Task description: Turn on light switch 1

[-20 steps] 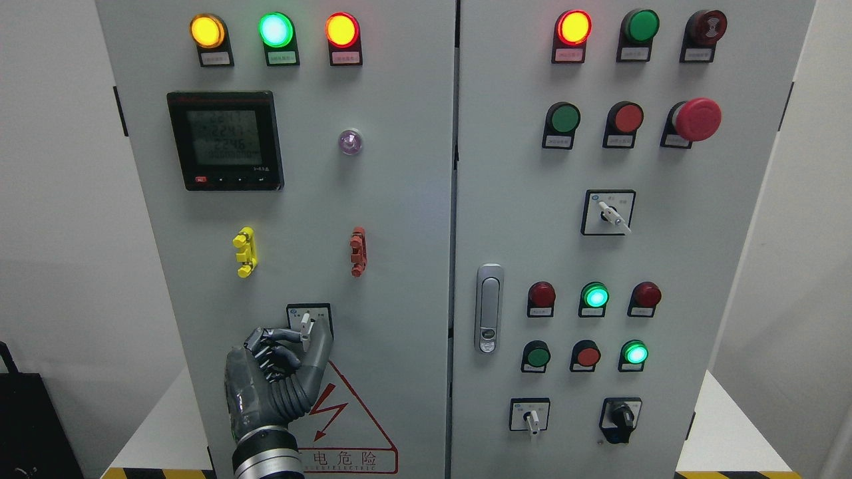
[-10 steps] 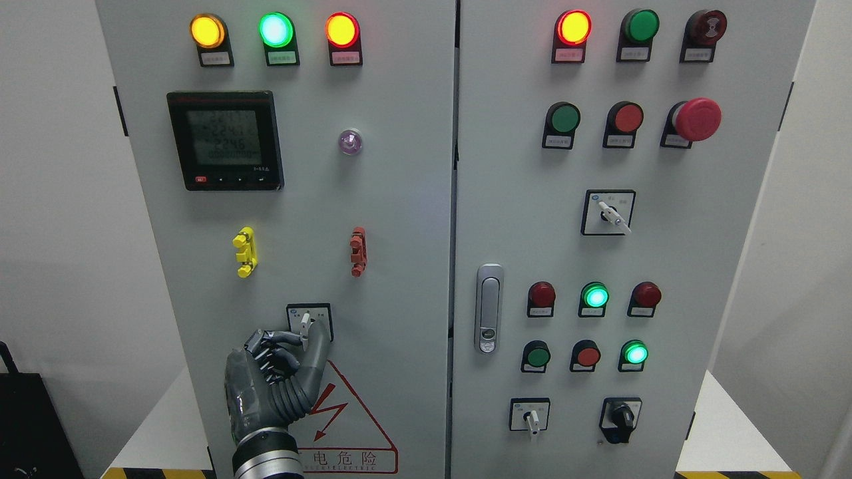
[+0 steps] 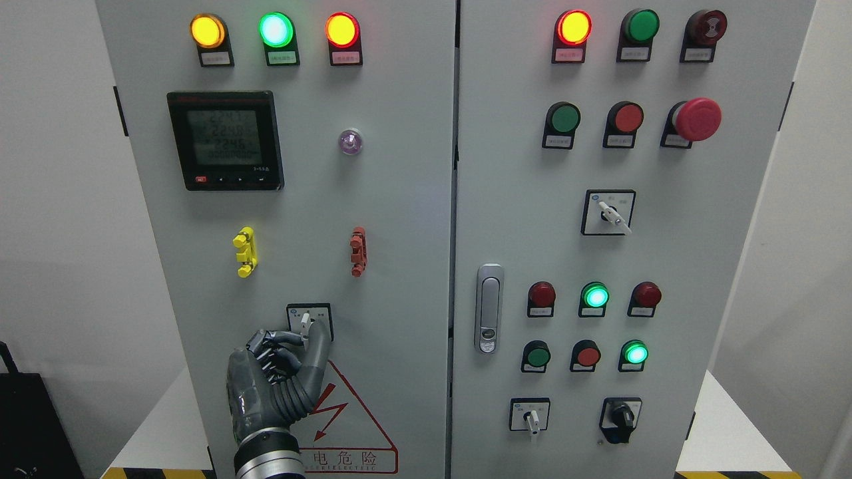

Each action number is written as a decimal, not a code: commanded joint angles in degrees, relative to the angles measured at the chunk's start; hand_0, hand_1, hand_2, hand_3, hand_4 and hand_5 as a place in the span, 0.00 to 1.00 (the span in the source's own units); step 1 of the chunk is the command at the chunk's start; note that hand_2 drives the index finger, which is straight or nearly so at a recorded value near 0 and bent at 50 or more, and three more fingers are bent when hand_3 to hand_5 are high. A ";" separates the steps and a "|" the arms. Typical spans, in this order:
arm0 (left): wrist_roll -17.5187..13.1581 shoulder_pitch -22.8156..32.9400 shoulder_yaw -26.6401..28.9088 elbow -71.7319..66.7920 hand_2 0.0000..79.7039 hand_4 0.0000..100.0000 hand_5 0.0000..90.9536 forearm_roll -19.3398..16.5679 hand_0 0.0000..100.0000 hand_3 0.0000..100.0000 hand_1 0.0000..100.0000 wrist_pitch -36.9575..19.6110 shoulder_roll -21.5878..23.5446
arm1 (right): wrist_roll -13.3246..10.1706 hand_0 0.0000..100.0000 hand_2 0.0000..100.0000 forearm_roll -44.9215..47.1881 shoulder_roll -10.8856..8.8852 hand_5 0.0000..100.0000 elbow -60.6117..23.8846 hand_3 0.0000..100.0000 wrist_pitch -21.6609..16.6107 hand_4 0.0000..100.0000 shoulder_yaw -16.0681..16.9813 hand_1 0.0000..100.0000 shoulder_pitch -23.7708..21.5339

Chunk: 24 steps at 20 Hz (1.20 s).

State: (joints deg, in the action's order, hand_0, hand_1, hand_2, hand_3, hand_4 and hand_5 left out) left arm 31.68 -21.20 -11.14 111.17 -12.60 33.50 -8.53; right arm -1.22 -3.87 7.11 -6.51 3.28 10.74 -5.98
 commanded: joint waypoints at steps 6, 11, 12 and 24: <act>-0.13 0.10 -0.55 -0.07 0.77 0.92 0.90 0.12 0.41 0.94 0.57 -0.10 0.00 | -0.01 0.00 0.00 0.00 0.01 0.00 0.00 0.00 -0.03 0.00 -0.02 0.00 0.00; -0.13 0.28 -0.46 -0.16 0.77 0.92 0.91 0.11 0.51 0.95 0.56 -0.10 0.09 | -0.01 0.00 0.00 0.00 0.01 0.00 0.00 0.00 -0.03 0.00 -0.02 0.00 0.00; -0.21 0.28 -0.46 -0.16 0.77 0.92 0.91 0.12 0.53 0.96 0.56 -0.10 0.09 | -0.01 0.00 0.00 0.00 0.01 0.00 0.00 0.00 -0.03 0.00 -0.02 0.00 0.00; -0.21 0.19 -0.55 -0.77 0.78 0.93 0.92 0.38 0.66 0.96 0.50 -0.27 0.09 | -0.01 0.00 0.00 0.00 0.01 0.00 0.00 0.00 -0.03 0.00 0.07 0.00 0.00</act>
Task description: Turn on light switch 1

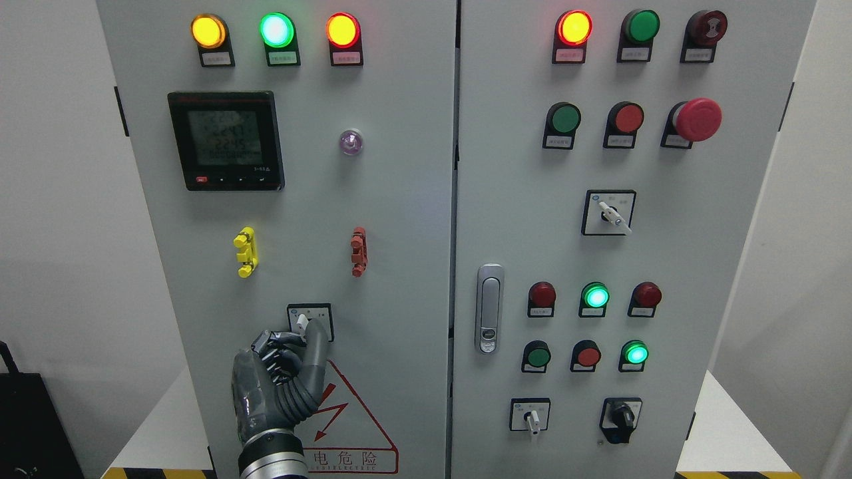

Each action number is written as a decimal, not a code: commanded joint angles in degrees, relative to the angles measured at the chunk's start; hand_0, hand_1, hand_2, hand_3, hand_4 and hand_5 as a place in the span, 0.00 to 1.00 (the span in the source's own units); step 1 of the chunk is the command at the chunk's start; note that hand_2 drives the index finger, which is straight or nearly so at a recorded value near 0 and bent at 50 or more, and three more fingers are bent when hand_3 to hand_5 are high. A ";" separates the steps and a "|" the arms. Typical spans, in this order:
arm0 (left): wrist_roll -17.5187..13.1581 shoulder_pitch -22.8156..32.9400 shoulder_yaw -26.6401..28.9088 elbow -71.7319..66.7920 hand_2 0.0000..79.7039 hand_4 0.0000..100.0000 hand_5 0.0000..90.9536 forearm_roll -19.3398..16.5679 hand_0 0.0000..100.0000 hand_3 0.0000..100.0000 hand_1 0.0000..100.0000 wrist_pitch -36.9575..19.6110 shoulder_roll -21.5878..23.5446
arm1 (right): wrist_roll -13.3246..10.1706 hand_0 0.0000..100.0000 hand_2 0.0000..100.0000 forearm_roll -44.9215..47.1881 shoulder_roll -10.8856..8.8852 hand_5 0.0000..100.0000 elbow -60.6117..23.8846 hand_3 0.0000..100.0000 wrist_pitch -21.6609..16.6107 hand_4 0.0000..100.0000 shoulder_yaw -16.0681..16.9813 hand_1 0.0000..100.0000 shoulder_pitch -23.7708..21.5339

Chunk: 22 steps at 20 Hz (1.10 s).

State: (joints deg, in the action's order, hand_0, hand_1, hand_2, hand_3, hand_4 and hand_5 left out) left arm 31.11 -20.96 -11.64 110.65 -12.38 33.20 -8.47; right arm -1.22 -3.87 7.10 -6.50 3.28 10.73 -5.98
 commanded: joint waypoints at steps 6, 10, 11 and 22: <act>0.35 -0.04 -0.05 -0.26 0.79 0.93 0.92 0.16 0.70 0.96 0.43 0.02 0.03 | -0.01 0.00 0.00 0.00 0.02 0.00 -0.01 0.00 -0.03 0.00 -0.01 0.00 0.00; 0.35 -0.04 -0.05 -0.26 0.79 0.93 0.92 0.08 0.73 0.96 0.37 0.02 0.03 | -0.01 0.00 0.00 0.00 0.02 0.00 -0.01 0.00 -0.03 0.00 -0.01 0.00 0.00; 0.35 -0.04 -0.05 -0.26 0.79 0.93 0.92 0.07 0.72 0.96 0.36 0.02 0.03 | -0.01 0.00 0.00 0.00 0.02 0.00 -0.01 0.00 -0.03 0.00 -0.01 0.00 0.00; 0.27 0.04 -0.05 -0.26 0.81 0.92 0.91 0.07 0.41 0.97 0.39 0.11 0.03 | -0.01 0.00 0.00 0.00 0.02 0.00 -0.01 0.00 -0.03 0.00 0.08 0.00 0.00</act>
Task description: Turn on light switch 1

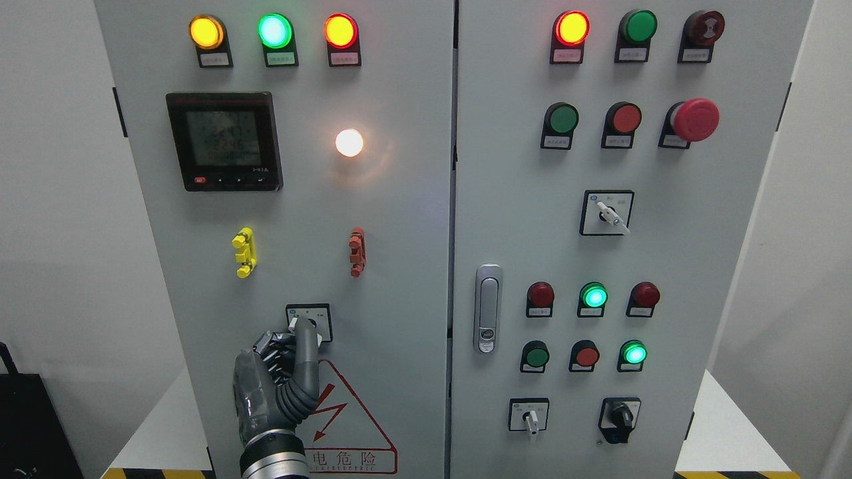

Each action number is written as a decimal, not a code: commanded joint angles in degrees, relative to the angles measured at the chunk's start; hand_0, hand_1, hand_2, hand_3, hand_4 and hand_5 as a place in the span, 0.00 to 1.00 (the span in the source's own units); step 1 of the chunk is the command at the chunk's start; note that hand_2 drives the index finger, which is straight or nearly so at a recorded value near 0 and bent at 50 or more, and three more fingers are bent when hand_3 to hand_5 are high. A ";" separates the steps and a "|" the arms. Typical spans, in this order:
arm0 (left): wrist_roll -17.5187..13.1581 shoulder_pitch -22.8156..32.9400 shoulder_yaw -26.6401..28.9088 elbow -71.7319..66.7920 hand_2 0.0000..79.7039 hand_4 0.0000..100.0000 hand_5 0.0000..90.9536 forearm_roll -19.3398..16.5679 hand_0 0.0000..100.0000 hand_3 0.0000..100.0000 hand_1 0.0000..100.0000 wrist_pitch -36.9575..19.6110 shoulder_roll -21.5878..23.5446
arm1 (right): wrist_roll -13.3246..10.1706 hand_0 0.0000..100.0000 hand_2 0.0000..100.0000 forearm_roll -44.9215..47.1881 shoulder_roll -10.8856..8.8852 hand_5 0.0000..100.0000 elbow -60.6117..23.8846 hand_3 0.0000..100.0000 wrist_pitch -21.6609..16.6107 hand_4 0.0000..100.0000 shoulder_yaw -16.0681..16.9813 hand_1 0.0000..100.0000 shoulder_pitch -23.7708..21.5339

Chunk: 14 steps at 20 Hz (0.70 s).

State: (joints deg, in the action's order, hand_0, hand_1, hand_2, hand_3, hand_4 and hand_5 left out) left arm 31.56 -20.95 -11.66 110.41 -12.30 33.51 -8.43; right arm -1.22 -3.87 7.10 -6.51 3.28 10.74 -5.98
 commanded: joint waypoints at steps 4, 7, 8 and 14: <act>-0.18 0.03 -0.03 0.07 0.82 0.93 0.91 0.00 0.36 0.97 0.40 -0.29 0.00 | -0.01 0.00 0.00 0.00 0.02 0.00 0.00 0.00 -0.03 0.00 -0.01 0.00 0.00; -0.18 0.03 -0.03 0.07 0.83 0.93 0.91 0.00 0.32 0.98 0.38 -0.29 0.00 | -0.01 0.00 0.00 0.00 0.02 0.00 0.00 0.00 -0.03 0.00 -0.01 0.00 0.00; -0.18 0.03 -0.03 0.07 0.83 0.93 0.91 0.00 0.30 0.99 0.38 -0.29 0.00 | -0.01 0.00 0.00 0.00 0.02 0.00 0.00 0.00 -0.03 0.00 0.07 0.00 0.00; -0.18 0.03 -0.03 0.16 0.83 0.93 0.92 0.00 0.24 0.99 0.37 -0.38 0.00 | -0.01 0.00 0.00 0.00 0.02 0.00 0.00 0.00 -0.03 0.00 -0.01 0.00 0.00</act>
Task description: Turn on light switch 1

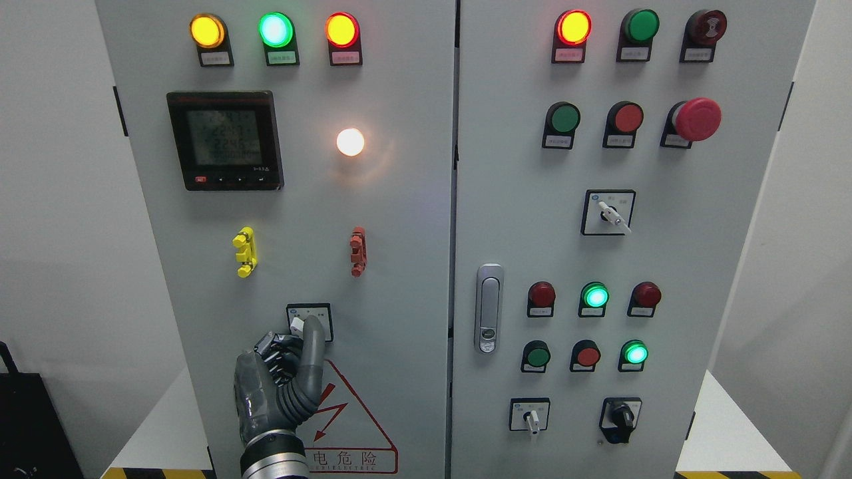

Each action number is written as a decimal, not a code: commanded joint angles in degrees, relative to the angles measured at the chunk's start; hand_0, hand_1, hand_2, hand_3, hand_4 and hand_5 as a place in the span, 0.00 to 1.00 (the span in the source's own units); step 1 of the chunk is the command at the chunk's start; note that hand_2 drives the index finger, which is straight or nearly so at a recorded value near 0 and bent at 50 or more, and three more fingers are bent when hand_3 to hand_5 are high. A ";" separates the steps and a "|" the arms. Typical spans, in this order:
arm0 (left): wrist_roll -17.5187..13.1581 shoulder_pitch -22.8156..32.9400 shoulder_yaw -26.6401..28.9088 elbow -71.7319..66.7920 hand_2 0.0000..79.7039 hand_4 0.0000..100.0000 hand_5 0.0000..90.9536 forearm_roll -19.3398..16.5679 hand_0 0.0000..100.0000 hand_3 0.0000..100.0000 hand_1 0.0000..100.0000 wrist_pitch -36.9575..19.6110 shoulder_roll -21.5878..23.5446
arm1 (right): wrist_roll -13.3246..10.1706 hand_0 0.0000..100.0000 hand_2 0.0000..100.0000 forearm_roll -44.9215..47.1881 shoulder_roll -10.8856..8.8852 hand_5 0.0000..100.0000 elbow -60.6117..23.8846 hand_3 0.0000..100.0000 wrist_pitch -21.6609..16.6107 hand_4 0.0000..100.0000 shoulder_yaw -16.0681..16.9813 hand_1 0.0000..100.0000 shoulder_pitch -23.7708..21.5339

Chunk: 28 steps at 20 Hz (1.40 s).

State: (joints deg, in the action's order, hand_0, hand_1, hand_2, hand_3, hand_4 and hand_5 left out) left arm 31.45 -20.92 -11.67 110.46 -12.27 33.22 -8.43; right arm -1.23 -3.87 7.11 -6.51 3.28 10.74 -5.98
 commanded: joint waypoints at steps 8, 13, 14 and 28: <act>-0.16 2.89 -0.02 0.46 0.84 0.93 0.92 0.06 0.22 0.99 0.37 -1.31 0.35 | 0.00 0.00 0.00 0.00 0.01 0.00 0.00 0.00 -0.03 0.00 -0.02 0.00 0.00; -0.25 5.09 -0.11 0.46 0.86 0.95 0.93 0.23 0.17 1.00 0.34 -6.67 0.52 | 0.00 0.00 0.00 0.00 0.01 0.00 0.00 0.00 -0.03 0.00 -0.02 0.00 0.00; -0.25 5.44 -0.20 0.46 0.86 0.95 0.93 0.23 0.15 1.00 0.34 -7.03 0.61 | 0.00 0.00 0.00 0.00 0.01 0.00 0.00 0.00 -0.03 0.00 -0.02 0.00 0.00; -4.12 28.10 0.94 -5.49 0.87 0.97 0.95 0.14 0.03 1.00 0.26 -40.39 3.86 | 0.00 0.00 0.00 0.00 0.01 0.00 0.00 0.00 -0.03 0.00 -0.02 0.00 0.00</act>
State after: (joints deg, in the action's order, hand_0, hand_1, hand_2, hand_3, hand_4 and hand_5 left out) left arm 27.92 -3.34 -11.86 110.07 -12.13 0.65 -6.85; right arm -1.24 -3.87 7.11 -6.50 3.28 10.74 -5.98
